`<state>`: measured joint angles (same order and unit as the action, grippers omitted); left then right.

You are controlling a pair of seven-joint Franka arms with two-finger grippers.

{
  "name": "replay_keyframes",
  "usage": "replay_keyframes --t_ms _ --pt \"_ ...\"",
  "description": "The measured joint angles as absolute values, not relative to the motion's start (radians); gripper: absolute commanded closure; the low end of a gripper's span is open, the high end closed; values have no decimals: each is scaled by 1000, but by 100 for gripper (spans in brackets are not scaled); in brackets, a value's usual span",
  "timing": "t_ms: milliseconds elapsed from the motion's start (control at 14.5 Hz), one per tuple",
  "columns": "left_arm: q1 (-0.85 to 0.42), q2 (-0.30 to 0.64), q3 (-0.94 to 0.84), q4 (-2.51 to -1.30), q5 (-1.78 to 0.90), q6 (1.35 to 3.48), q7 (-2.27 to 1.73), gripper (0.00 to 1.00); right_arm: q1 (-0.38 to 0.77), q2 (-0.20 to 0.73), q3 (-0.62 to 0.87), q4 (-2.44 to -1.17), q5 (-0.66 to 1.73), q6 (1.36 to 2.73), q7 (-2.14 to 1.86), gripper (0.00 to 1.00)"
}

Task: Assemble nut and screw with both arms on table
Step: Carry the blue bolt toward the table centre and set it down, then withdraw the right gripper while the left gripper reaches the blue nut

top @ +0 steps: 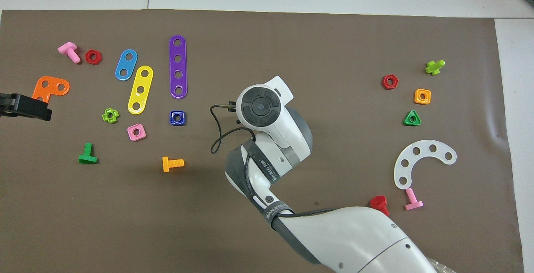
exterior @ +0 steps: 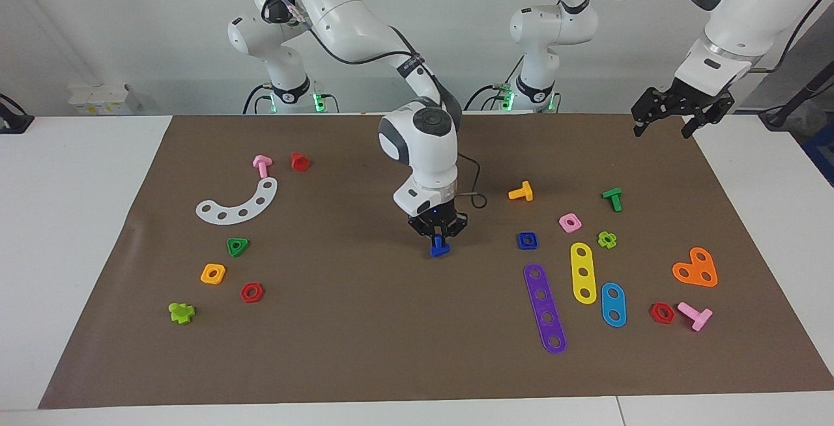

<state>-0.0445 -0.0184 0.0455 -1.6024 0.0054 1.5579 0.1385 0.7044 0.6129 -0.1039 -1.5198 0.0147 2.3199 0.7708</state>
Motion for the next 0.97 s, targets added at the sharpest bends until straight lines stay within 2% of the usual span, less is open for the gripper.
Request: replay_keyframes --t_ms 69,138,484,691,829,967 --pt "-45 -19 44 -1607 5 1559 139 0 704 613 -104 -1525 15 2320 771 48" --pt "-45 -21 42 -1616 5 1566 139 0 704 614 -105 -1534 15 2322 771 0" --pt "-89 -17 30 -1674 -13 1617 113 1 694 586 -121 -1538 15 2345 810 0" --pt "-139 33 26 -1696 -32 1694 78 4 616 451 -131 -1530 13 2219 806 0" --pt "-162 98 26 -1705 -45 1774 54 5 534 347 -131 -1532 12 2101 734 0" --pt "-173 157 26 -1729 -51 1875 18 7 439 281 -131 -1535 12 2035 614 0"
